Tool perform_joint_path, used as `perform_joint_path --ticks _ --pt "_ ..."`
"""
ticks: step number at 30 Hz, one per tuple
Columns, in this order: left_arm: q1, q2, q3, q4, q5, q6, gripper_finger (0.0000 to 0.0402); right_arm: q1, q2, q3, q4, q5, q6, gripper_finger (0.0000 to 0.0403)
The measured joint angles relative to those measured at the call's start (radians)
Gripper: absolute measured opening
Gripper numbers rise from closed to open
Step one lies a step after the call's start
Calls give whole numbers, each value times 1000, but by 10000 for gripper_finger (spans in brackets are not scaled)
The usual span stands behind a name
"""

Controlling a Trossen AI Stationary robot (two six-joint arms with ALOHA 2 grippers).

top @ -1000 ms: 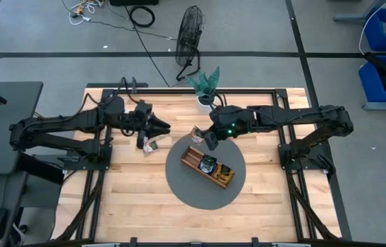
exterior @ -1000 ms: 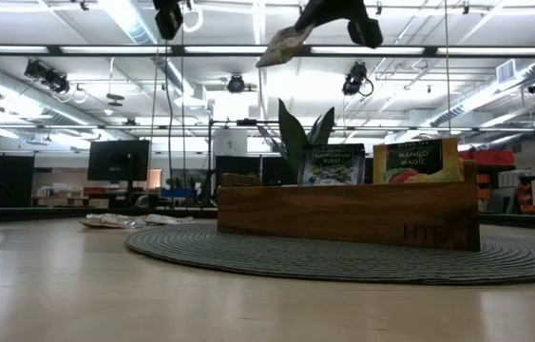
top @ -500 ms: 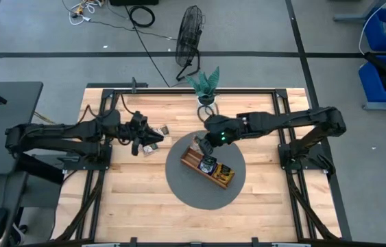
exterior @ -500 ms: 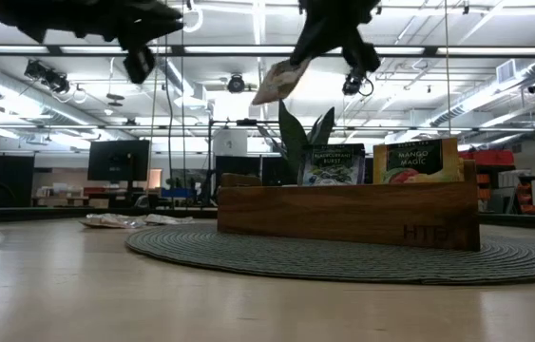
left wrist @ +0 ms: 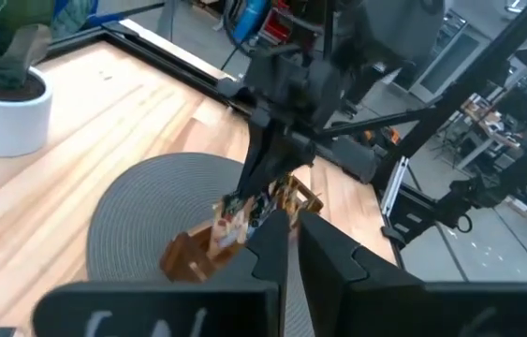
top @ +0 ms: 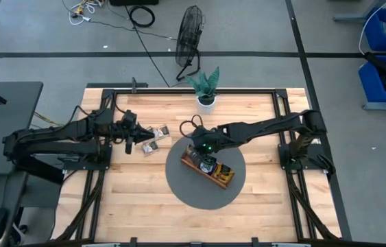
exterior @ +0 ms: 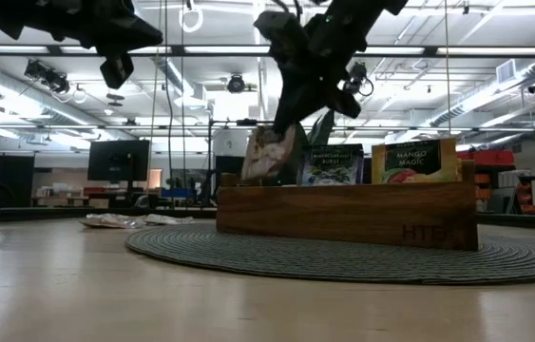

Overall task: Pick & Place Tea
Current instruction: Put the brown tea bag into the left section of the wooden organizer

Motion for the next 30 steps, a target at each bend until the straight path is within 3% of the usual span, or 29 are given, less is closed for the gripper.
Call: perform_joint_path --ticks 12,20,30 --pt "0 1 0 -12 -1 -3 30 2 20 -1 -43 39 -68 0" --pt "0 2 0 -12 -1 -1 30 10 20 -71 66 -19 -119 0" --pt "0 2 0 -12 -1 -1 30 19 20 -136 90 29 -99 0"
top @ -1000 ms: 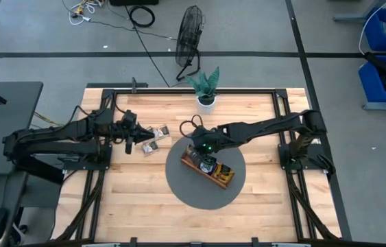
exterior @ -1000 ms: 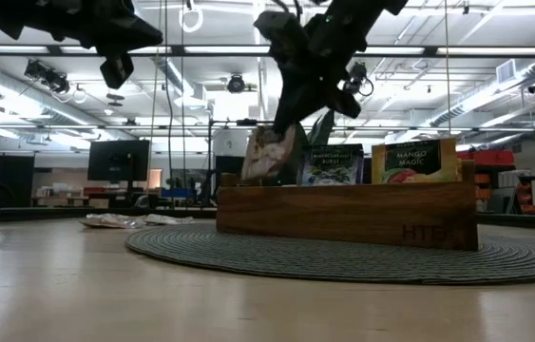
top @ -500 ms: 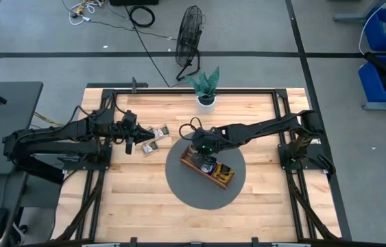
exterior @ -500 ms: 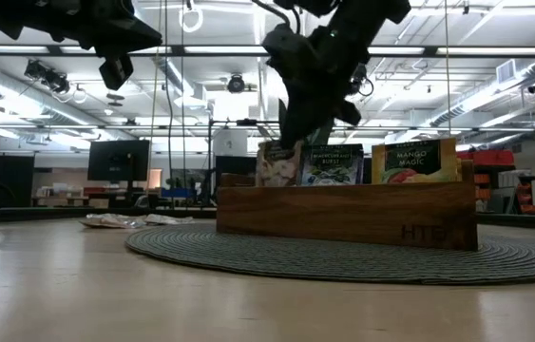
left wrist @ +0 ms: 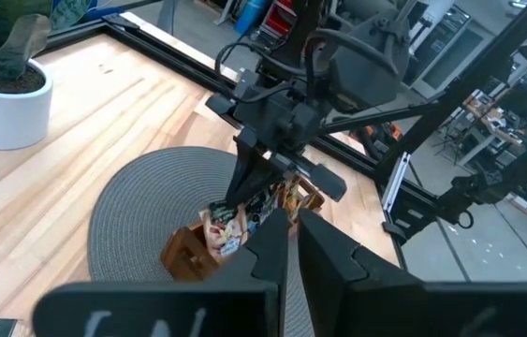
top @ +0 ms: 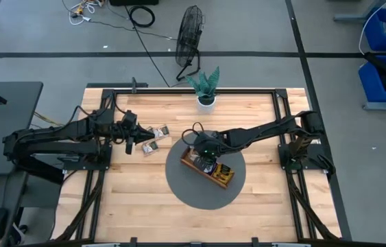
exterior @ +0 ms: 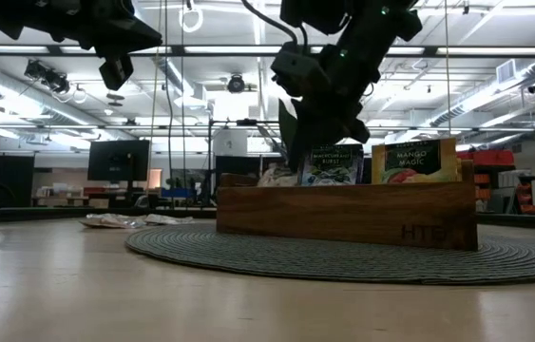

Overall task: Pick & Place Tea
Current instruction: Put the brown tea bag into the left section of the wooden organizer

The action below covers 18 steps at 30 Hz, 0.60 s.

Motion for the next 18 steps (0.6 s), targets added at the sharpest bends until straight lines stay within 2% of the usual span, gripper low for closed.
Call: perform_joint_path --ticks 8,18 --pt "0 0 0 -2 0 -5 30 0 0 -6 87 16 -27 0" --pt "0 0 0 -4 0 -6 30 0 0 -6 55 52 -37 1"
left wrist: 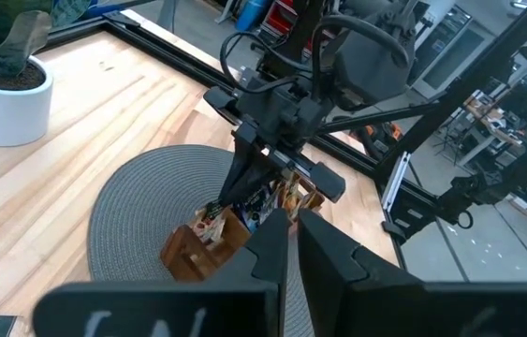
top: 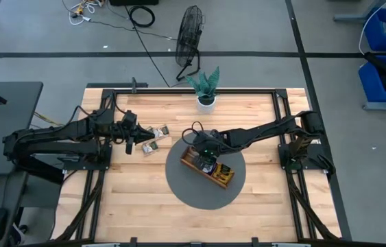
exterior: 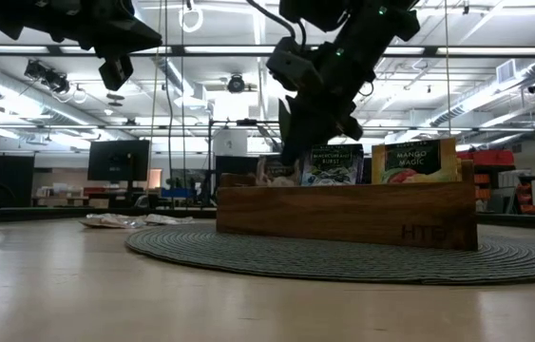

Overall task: Pick & Place Tea
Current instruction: Put the brown tea bag into the left section of the wooden organizer

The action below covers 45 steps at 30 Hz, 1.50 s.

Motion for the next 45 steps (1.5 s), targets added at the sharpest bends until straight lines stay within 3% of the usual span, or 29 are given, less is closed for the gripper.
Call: perform_joint_path --ticks 16,32,39,45 --pt "0 2 0 -1 0 -1 30 -6 0 0 -15 -34 -17 26" --pt "0 2 1 -36 -20 -43 33 -11 -39 0 -24 -8 37 177" --pt "10 2 1 -133 -57 -74 86 -14 -107 0 -26 9 41 192" --pt "97 30 1 -196 -48 -102 154 -14 -157 0 -24 7 90 190"
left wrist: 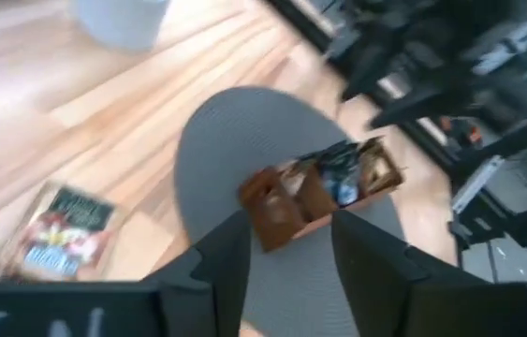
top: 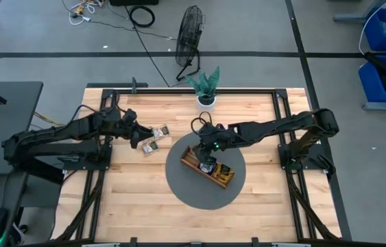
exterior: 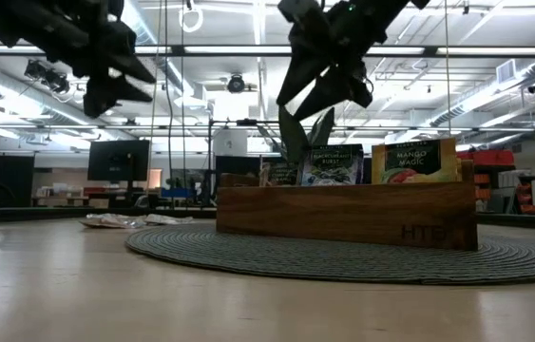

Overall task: Pick & Place Tea
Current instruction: Put the brown tea bag into the left section of the wooden organizer

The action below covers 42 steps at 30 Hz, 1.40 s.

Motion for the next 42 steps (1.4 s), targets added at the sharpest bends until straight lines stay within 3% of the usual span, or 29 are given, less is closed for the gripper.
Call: perform_joint_path --ticks 9,18,25,30,36,42 --pt "164 258 0 -110 85 -27 174 -4 -56 0 -2 1 37 175" --pt "276 496 45 -89 95 130 175 -5 -62 0 -9 -8 14 163" --pt "302 666 162 -88 92 241 177 -18 -62 0 -22 -31 -1 160" --pt "313 772 233 -112 72 274 213 -21 -62 0 -25 -57 -5 160" --pt "325 864 248 -127 63 302 268 -21 -61 0 -36 -63 -5 160" --pt "321 906 248 -164 38 346 277 -21 -61 0 -43 -63 -6 160"
